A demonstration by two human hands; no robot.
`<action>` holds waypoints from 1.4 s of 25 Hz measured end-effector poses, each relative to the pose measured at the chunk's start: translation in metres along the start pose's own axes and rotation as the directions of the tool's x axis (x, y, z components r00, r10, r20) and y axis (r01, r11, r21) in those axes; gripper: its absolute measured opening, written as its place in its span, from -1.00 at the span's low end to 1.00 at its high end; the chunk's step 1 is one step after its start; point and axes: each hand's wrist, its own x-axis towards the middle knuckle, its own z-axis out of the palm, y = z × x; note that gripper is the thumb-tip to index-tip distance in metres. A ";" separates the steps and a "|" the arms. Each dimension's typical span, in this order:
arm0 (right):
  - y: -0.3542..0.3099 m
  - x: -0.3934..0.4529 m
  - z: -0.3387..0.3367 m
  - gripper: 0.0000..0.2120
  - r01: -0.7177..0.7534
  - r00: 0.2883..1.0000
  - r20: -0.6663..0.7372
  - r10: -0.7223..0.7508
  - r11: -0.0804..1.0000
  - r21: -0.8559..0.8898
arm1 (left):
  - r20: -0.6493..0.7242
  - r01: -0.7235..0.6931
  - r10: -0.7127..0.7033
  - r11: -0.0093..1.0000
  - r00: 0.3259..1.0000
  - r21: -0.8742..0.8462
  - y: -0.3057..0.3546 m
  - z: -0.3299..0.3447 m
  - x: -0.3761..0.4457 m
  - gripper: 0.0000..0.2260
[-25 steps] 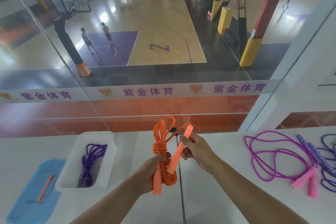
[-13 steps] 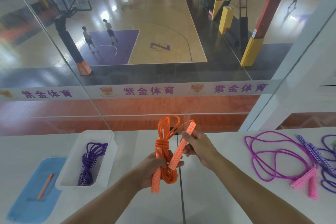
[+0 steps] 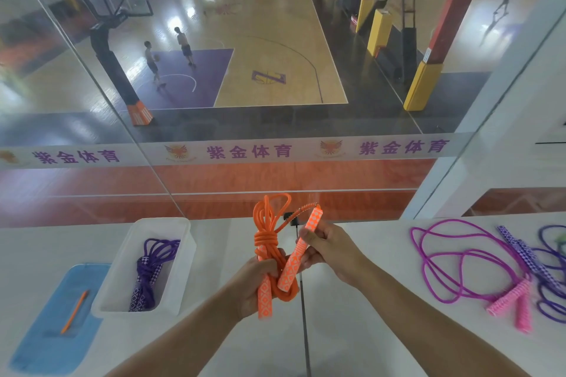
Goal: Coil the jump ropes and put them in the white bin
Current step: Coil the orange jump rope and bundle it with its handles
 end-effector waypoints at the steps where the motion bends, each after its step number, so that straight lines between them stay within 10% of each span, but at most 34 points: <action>1: 0.000 0.000 0.000 -0.76 0.021 1.000 0.000 -0.021 0.999 -0.025 | 0.002 -0.001 0.001 1.000 1.000 0.004 0.001 0.000 0.000 -0.72; 35: 0.023 0.002 0.027 -0.89 0.076 0.983 -0.110 -0.148 0.871 -0.485 | -0.276 0.092 -0.035 0.977 0.960 0.194 0.004 0.016 0.016 -0.82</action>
